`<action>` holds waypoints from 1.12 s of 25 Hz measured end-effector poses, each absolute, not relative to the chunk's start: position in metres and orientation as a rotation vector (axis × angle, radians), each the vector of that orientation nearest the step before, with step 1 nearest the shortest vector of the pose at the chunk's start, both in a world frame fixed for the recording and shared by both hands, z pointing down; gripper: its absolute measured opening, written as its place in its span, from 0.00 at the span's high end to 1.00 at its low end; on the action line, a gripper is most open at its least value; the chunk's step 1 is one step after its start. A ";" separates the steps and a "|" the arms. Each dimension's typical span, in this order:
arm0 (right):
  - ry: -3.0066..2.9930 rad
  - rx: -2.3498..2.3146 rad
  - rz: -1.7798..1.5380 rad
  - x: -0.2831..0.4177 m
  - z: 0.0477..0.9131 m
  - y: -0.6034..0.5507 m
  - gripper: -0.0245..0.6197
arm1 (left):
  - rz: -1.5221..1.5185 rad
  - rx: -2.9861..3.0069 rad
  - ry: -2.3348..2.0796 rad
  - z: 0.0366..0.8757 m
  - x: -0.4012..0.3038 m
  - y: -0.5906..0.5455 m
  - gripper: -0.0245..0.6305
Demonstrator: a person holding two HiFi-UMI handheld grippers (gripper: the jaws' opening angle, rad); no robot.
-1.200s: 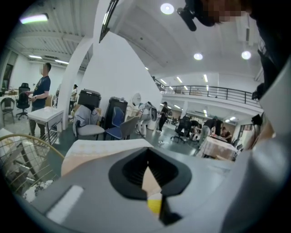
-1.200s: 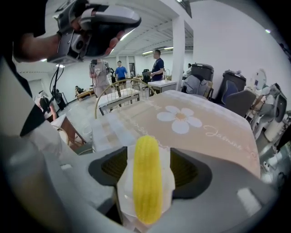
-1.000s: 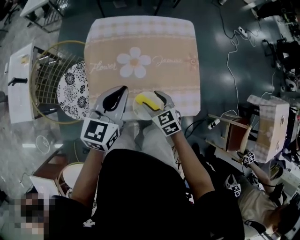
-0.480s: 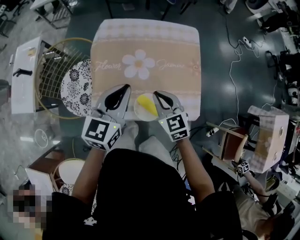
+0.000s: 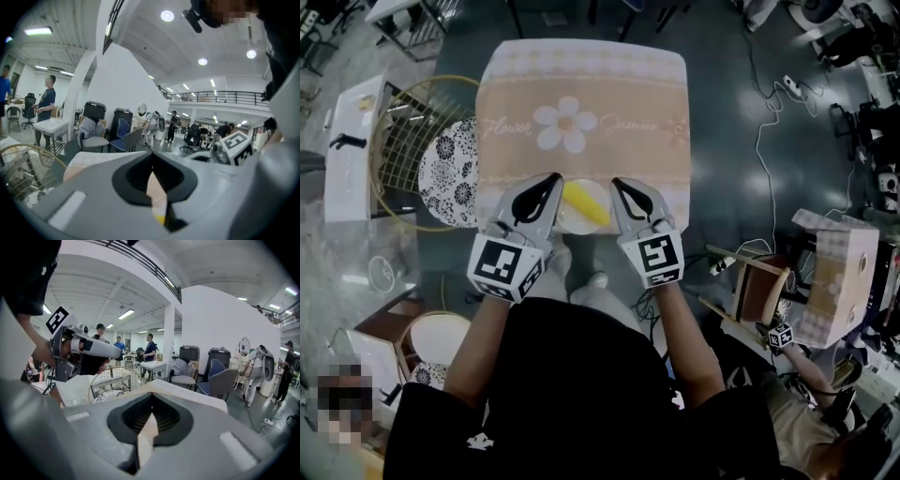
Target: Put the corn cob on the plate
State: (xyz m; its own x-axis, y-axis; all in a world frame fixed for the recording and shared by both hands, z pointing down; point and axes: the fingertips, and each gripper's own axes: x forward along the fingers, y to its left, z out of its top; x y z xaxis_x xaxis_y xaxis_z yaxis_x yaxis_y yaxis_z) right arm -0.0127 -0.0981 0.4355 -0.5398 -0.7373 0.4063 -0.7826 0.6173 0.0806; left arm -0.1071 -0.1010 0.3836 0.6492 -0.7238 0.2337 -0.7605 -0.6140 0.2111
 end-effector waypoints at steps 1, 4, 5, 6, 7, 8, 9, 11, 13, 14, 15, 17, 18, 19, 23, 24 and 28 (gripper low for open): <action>-2.438 1.218 0.145 -0.012 0.430 -0.096 0.96 | 0.187 2.579 -1.195 0.383 -0.105 -0.099 0.95; -2.477 1.243 0.123 -0.010 0.412 -0.090 0.96 | 0.194 2.577 -1.211 0.379 -0.101 -0.092 0.95; -2.497 1.246 0.113 -0.010 0.406 -0.088 0.96 | 0.197 2.581 -1.213 0.378 -0.098 -0.089 0.95; -2.514 1.247 0.104 -0.010 0.400 -0.086 0.96 | 0.203 2.589 -1.214 0.376 -0.095 -0.086 0.95; -2.527 1.246 0.096 -0.010 0.394 -0.083 0.96 | 0.212 2.602 -1.215 0.374 -0.092 -0.083 0.95; -2.535 1.244 0.088 -0.010 0.388 -0.081 0.96 | 0.222 2.615 -1.216 0.372 -0.089 -0.080 0.95; -2.541 1.241 0.077 -0.010 0.382 -0.078 0.96 | 0.229 2.625 -1.216 0.370 -0.087 -0.076 0.95; -2.566 1.234 0.057 -0.010 0.372 -0.071 0.96 | 0.231 2.637 -1.219 0.366 -0.082 -0.068 0.95; -2.598 1.241 0.045 -0.009 0.361 -0.066 0.96 | 0.230 2.654 -1.224 0.360 -0.079 -0.062 0.95; -2.608 1.250 0.044 -0.007 0.356 -0.063 0.96 | 0.231 2.665 -1.225 0.356 -0.077 -0.059 0.95; -2.611 1.257 0.049 -0.005 0.352 -0.059 0.96 | 0.231 2.673 -1.227 0.353 -0.074 -0.055 0.95; -2.621 1.257 0.049 -0.002 0.348 -0.052 0.96 | 0.225 2.685 -1.239 0.348 -0.071 -0.046 0.95; -2.630 1.253 0.043 -0.002 0.346 -0.048 0.96 | 0.221 2.688 -1.246 0.346 -0.070 -0.042 0.95; -2.641 1.248 0.038 -0.003 0.344 -0.044 0.96 | 0.219 2.690 -1.254 0.344 -0.070 -0.036 0.95; -2.672 1.227 0.023 -0.005 0.337 -0.025 0.96 | 0.202 2.687 -1.279 0.339 -0.069 -0.018 0.95; -2.676 1.222 0.021 -0.006 0.335 -0.021 0.96 | 0.197 2.687 -1.285 0.338 -0.069 -0.014 0.95; -2.688 1.205 0.016 -0.004 0.328 -0.003 0.96 | 0.184 2.688 -1.312 0.331 -0.068 0.005 0.95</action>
